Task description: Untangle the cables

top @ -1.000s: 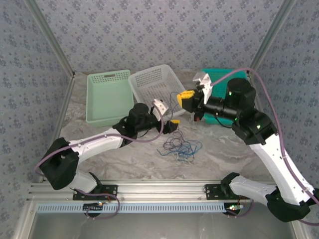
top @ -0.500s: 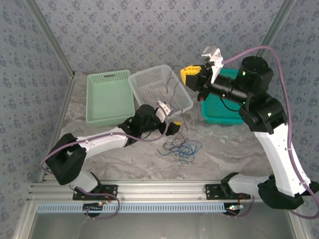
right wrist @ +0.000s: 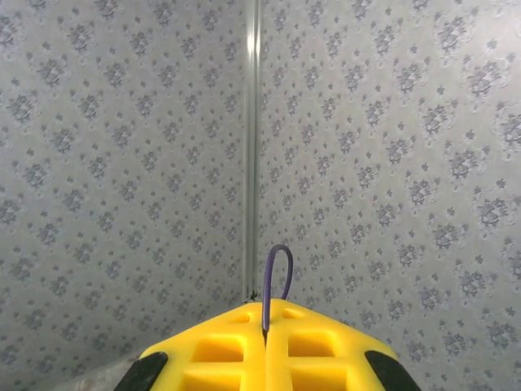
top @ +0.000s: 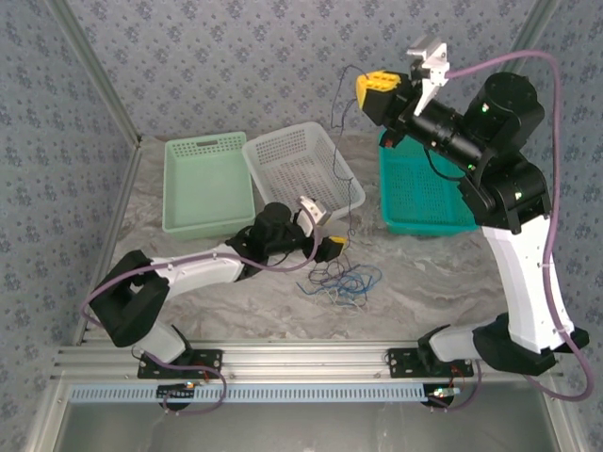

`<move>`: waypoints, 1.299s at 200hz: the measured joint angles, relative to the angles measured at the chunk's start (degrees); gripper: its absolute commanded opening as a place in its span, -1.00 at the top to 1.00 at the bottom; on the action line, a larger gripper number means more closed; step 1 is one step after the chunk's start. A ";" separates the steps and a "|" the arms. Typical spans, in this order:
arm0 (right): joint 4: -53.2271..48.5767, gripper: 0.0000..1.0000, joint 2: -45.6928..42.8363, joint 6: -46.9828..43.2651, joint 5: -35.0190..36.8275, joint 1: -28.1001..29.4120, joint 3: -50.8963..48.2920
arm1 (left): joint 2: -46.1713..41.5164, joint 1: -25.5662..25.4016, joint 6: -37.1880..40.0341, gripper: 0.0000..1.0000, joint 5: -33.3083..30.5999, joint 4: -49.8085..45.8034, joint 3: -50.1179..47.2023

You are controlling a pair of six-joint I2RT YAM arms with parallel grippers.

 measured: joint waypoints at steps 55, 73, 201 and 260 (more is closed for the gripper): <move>1.99 1.00 2.05 2.99 -0.22 -1.44 1.31 | -1.57 0.00 -0.85 -0.67 2.69 2.97 -3.10; 2.10 1.00 2.08 3.58 -0.31 -1.44 1.31 | -0.52 -0.07 -0.87 -0.67 3.67 3.43 -2.32; 2.32 0.99 1.09 4.02 0.37 -2.62 1.31 | 13.64 -2.47 1.25 1.00 5.62 -2.03 9.01; 1.44 0.97 -1.79 3.15 2.62 -6.27 -2.82 | 2.86 -2.47 5.33 1.00 0.57 -14.93 15.39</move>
